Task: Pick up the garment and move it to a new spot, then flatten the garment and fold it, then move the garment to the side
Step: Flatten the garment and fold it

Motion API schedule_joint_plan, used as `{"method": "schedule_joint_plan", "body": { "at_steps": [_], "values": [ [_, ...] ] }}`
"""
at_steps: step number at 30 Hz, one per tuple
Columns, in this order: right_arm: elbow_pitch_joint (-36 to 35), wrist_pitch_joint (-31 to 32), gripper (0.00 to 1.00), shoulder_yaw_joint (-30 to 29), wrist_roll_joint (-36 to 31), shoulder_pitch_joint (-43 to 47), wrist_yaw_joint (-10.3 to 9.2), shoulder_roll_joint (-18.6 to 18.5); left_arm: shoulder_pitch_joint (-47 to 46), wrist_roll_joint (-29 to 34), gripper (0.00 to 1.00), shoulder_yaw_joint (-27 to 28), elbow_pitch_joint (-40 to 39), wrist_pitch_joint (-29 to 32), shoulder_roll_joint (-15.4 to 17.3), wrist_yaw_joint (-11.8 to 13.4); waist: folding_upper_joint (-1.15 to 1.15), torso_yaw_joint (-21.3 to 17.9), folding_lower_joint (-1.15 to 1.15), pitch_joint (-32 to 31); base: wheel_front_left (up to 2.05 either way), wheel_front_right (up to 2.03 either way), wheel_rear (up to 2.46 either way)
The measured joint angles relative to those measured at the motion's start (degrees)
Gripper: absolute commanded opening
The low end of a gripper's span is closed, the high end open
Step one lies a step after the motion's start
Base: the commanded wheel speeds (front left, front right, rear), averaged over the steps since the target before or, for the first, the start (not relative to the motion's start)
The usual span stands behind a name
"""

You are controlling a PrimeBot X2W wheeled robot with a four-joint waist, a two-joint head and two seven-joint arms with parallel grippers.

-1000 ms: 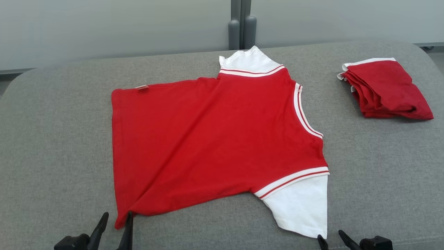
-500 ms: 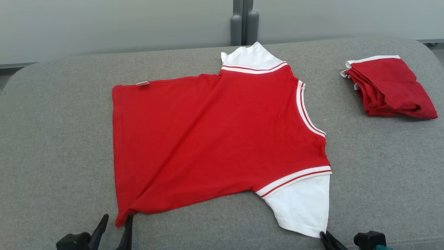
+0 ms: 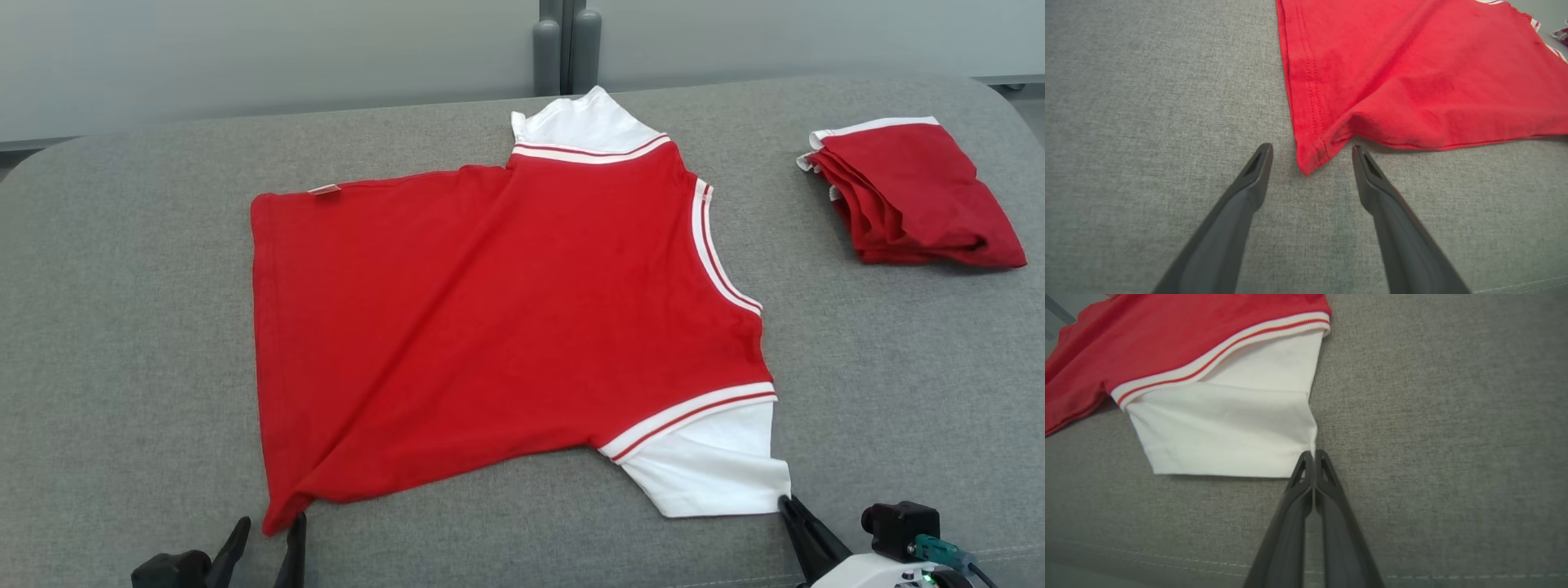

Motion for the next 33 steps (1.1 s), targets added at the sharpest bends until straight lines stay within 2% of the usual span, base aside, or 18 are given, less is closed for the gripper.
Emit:
{"method": "schedule_joint_plan", "body": {
  "at_steps": [7, 8, 9, 10, 12, 13, 14, 21, 27, 33],
  "values": [
    [0.1, -0.2, 0.0, -0.6, 0.0, -1.1, 0.01, -0.9, -2.8, -0.1, 1.0, -0.3, 1.7, 0.0, 0.0, 0.0, 0.0, -0.6, 0.0, 0.6, 0.0, 0.0, 0.0],
    [0.1, -0.2, 0.0, -0.6, 0.0, -1.1, 0.01, -1.0, -2.9, -0.3, 0.93, -0.4, 2.0, 0.0, 0.0, 0.0, 0.0, -0.6, 0.0, 0.7, 0.0, 0.0, 0.0],
    [0.2, -0.2, 0.0, -0.6, 0.0, -1.1, 0.01, -1.0, -2.9, -0.5, 0.82, -0.6, 2.2, 0.0, 0.0, 0.0, 0.0, -0.7, 0.0, 0.7, 0.0, 0.0, 0.0],
    [0.3, -0.2, 0.0, -0.6, 0.0, -1.1, 0.01, -1.0, -2.9, -0.5, 0.65, -0.7, 2.4, 0.0, -0.1, 0.0, 0.0, -0.7, 0.0, 0.7, 0.0, 0.0, 0.0],
    [0.4, -0.2, 0.0, -0.6, 0.0, -1.1, 0.02, -1.1, -2.9, -0.5, 0.25, -0.9, 2.9, 0.0, -0.1, 0.0, 0.0, -0.8, 0.0, 0.8, 0.0, 0.0, 0.0],
    [0.4, -0.3, 0.0, -0.7, 0.0, -1.1, 0.03, -1.2, -3.0, -0.6, 0.09, -1.0, 3.0, 0.0, -0.1, 0.0, 0.0, -0.8, 0.0, 0.8, 0.0, 0.0, 0.0],
    [0.4, -0.3, 0.0, -0.9, 0.0, -1.1, 0.03, -1.3, -3.0, -0.8, 0.0, -1.1, 3.1, 0.0, -0.1, 0.0, 0.0, -0.8, 0.0, 0.8, 0.0, 0.0, 0.0],
    [-1.0, -0.9, 0.0, -4.4, 2.4, -1.4, 0.04, -1.4, -3.7, -1.1, 0.0, -2.5, 2.0, 0.0, 0.5, 0.0, 0.0, -0.6, 0.0, 0.6, 0.0, 0.0, 0.0],
    [-7.6, -1.3, 0.0, -7.8, 8.5, -2.2, 2.0, -1.7, -3.5, 1.9, 0.0, -5.8, 1.4, 0.9, 5.6, -0.1, 0.0, -0.4, 0.0, 0.5, 0.0, 0.0, 0.0],
    [-14.4, 1.6, 0.0, -8.5, 14.3, -2.2, 2.98, -3.6, -3.3, 1.6, 0.0, -6.9, -4.4, 3.6, 8.7, -0.2, 0.0, 0.0, 0.0, 1.3, 0.0, 0.0, 0.0]
  ]
}}
